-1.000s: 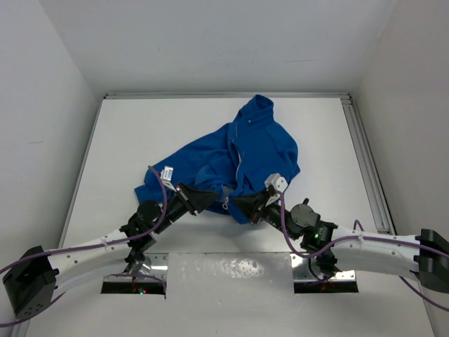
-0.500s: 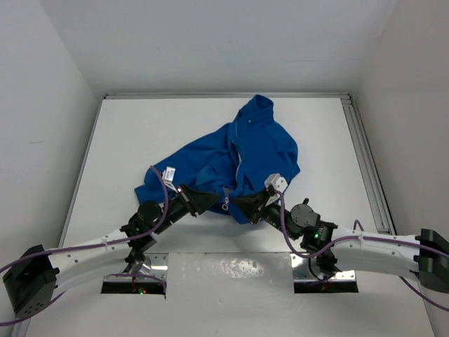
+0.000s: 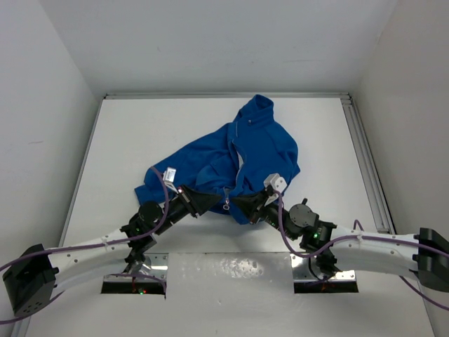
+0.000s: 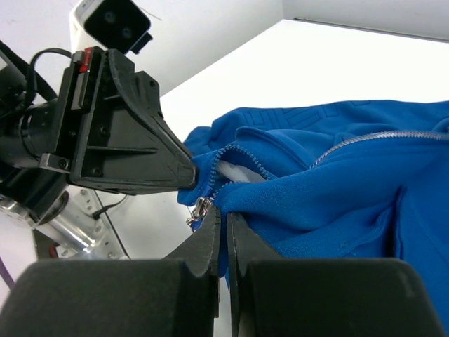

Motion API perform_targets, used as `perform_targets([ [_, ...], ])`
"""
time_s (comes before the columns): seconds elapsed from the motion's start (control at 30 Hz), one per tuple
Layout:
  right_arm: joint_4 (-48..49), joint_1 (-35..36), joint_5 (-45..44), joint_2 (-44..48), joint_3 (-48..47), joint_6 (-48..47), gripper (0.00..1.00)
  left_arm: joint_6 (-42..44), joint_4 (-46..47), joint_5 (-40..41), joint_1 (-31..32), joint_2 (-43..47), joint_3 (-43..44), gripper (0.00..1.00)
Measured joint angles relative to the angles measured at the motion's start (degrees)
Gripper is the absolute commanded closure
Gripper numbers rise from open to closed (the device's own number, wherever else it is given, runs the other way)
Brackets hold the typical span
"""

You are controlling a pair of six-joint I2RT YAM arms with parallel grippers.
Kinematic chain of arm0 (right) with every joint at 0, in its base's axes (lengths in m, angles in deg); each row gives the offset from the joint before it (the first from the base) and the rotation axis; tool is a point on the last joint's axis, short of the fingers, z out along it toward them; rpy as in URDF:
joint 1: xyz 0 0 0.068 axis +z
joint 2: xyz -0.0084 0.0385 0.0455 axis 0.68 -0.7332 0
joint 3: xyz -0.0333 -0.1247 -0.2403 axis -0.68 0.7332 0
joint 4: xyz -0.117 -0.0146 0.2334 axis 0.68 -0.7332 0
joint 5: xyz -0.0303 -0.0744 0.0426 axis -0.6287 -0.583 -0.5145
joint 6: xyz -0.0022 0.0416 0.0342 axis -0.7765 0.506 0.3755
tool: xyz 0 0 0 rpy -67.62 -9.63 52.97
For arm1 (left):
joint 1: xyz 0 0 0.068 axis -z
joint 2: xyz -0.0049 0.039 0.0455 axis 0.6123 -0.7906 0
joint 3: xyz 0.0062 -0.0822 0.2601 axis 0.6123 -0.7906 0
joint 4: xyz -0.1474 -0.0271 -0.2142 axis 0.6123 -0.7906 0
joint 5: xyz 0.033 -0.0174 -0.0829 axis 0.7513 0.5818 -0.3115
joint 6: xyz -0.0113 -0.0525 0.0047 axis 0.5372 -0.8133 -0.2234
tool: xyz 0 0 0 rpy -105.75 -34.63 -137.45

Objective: Zip up the jacket

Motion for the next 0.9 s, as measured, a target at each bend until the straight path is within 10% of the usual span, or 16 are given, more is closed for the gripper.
perform_targets([
  [0.9, -0.8, 0.0, -3.5, -4.0, -1.7, 5.1, 1.00, 3.0, -3.5, 10.3, 6.1, 1.3, 0.0, 1.00],
])
